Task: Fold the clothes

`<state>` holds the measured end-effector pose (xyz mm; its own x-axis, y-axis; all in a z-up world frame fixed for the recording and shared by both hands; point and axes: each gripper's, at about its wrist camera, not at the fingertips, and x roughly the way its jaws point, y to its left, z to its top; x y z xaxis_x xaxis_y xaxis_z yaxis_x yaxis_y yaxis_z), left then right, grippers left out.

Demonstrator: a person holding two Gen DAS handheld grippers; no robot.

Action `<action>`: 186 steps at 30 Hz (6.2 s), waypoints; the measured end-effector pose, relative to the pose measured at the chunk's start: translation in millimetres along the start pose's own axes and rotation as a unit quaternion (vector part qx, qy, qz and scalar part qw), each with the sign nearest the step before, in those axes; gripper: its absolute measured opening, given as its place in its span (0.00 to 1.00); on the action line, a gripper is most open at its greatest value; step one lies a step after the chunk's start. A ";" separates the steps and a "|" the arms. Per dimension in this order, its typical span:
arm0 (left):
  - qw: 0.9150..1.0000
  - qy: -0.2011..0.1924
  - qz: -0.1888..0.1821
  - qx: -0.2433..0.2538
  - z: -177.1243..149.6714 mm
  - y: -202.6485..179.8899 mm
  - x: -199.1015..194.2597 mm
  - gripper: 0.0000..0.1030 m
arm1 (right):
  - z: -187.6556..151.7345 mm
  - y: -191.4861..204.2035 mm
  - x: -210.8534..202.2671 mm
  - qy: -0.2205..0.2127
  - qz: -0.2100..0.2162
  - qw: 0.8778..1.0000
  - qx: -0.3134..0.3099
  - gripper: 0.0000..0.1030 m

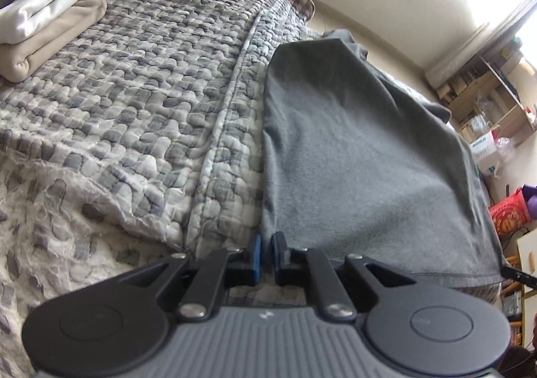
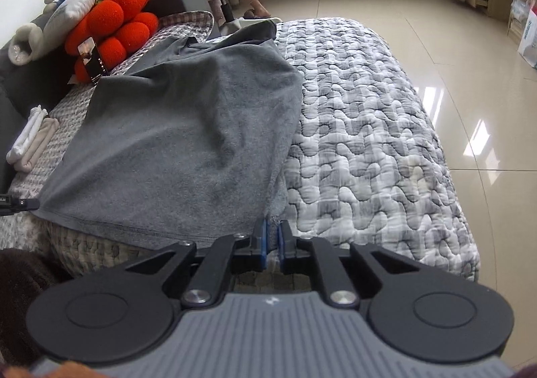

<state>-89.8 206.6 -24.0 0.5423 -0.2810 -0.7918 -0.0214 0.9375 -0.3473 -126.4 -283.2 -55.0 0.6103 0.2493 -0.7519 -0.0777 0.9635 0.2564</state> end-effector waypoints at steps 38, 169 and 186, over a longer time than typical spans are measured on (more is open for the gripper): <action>0.997 -0.023 0.013 0.069 148.6 -55.7 83.1 0.52 | 131.5 -12.8 87.1 -0.036 0.005 0.999 -0.015 0.53; 0.938 -0.200 -0.062 0.275 244.9 -328.0 261.4 0.05 | 183.1 -52.6 115.1 -0.245 -0.153 0.953 -0.087 0.04; 0.978 -0.075 -0.112 0.161 292.1 -316.5 351.2 0.15 | 203.4 -114.8 171.2 -0.184 -0.153 0.971 0.005 0.10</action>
<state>352.8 -128.9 -45.3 0.6206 -0.4753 -0.6237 0.3641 0.8791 -0.3075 147.4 -371.0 -89.7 0.8436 -0.1016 -0.5272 0.1582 0.9854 0.0633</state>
